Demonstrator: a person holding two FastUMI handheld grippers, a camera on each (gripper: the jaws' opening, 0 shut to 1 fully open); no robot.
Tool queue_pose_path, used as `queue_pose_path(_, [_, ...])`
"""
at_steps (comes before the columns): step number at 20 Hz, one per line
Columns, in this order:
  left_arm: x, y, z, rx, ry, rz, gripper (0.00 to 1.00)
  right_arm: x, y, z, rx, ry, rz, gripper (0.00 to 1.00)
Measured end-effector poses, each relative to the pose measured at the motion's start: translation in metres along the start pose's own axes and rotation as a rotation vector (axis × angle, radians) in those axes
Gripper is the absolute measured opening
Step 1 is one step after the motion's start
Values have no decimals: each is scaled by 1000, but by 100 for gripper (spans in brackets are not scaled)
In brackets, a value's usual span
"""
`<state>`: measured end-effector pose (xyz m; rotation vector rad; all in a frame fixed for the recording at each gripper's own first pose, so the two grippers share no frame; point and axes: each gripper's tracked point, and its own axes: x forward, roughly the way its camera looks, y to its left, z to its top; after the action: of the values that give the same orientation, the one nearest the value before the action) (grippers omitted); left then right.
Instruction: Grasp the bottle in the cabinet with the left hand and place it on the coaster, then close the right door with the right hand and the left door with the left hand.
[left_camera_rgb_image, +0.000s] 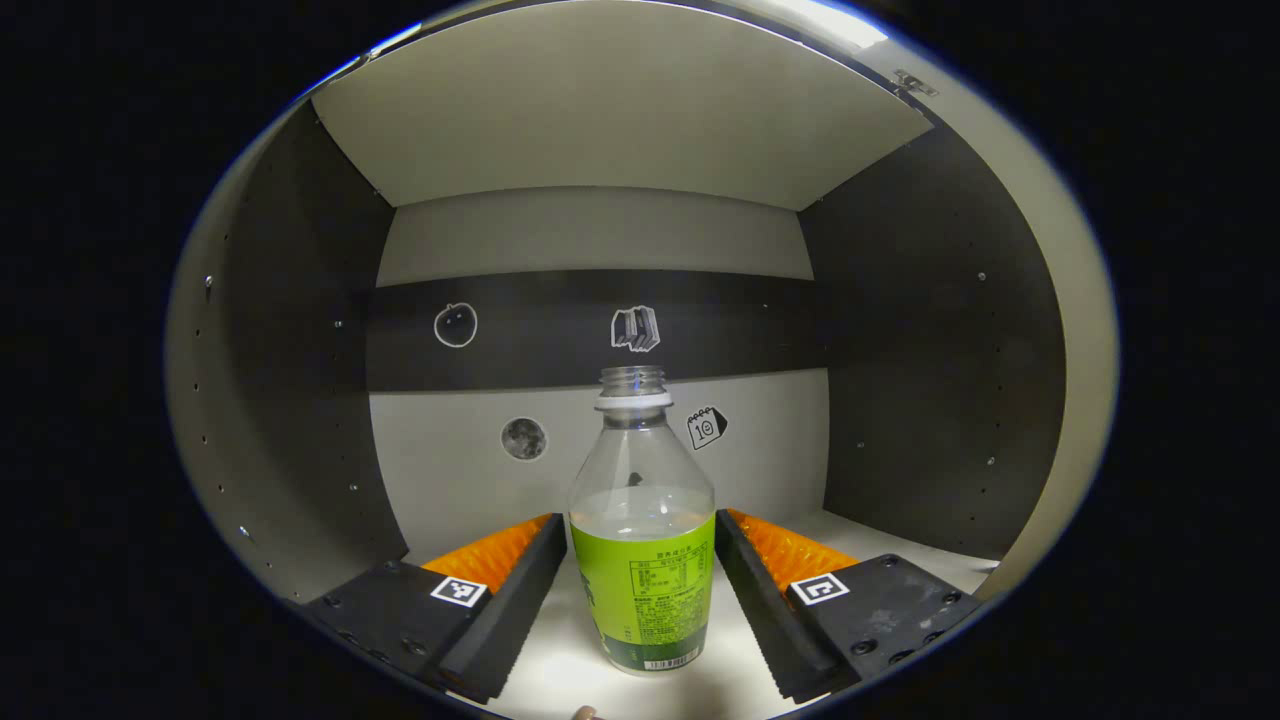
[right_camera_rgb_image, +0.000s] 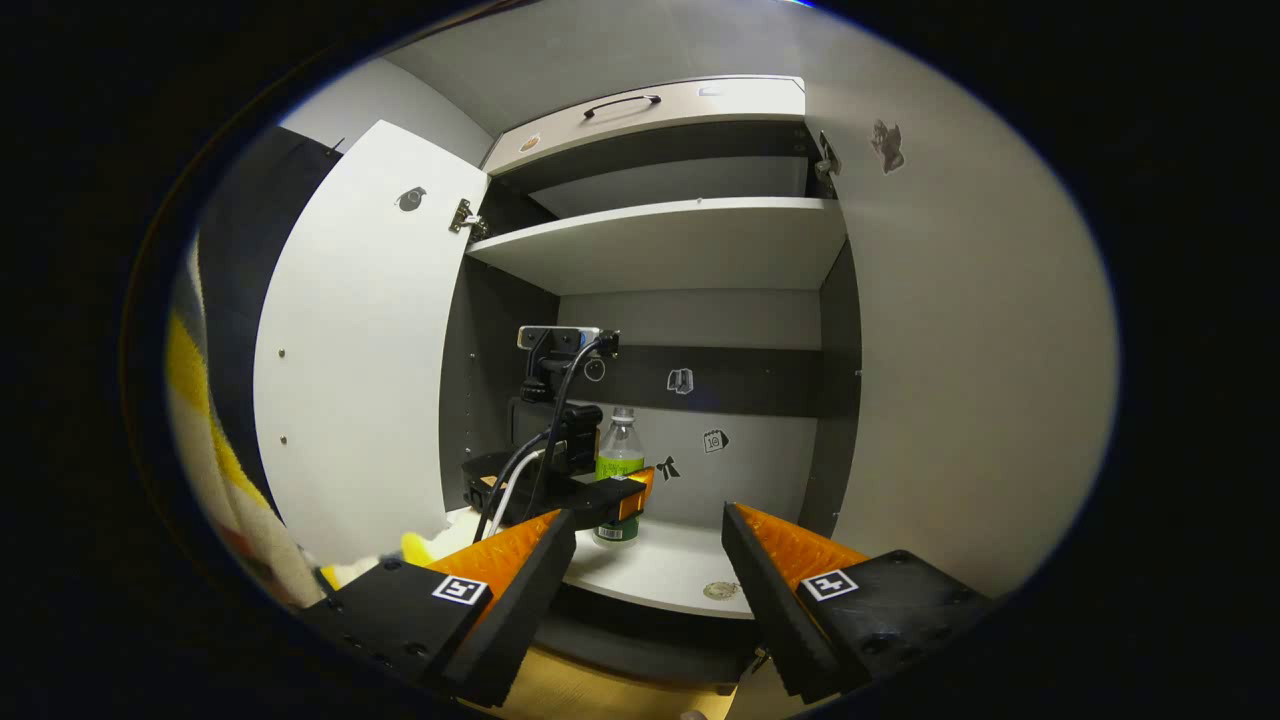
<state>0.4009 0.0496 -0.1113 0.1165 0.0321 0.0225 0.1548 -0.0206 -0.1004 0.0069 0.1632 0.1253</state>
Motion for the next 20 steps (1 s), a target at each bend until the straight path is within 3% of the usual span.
queue_pose_path(2, [1, -3, 0, -5, 4, -7, 80, 0, 1, 0, 13, 3, 8, 98])
queue_pose_path(3, [0, -4, 0, -11, 4, -13, 80, 0, 2, 2, 15, -3, 11, 98])
queue_pose_path(13, [-61, -13, 42, -23, -52, -63, 78, -25, 12, 22, 42, -61, -8, 98])
queue_pose_path(20, [-138, -9, 59, -22, -64, -81, 80, -72, 56, 36, 58, -89, 25, 98])
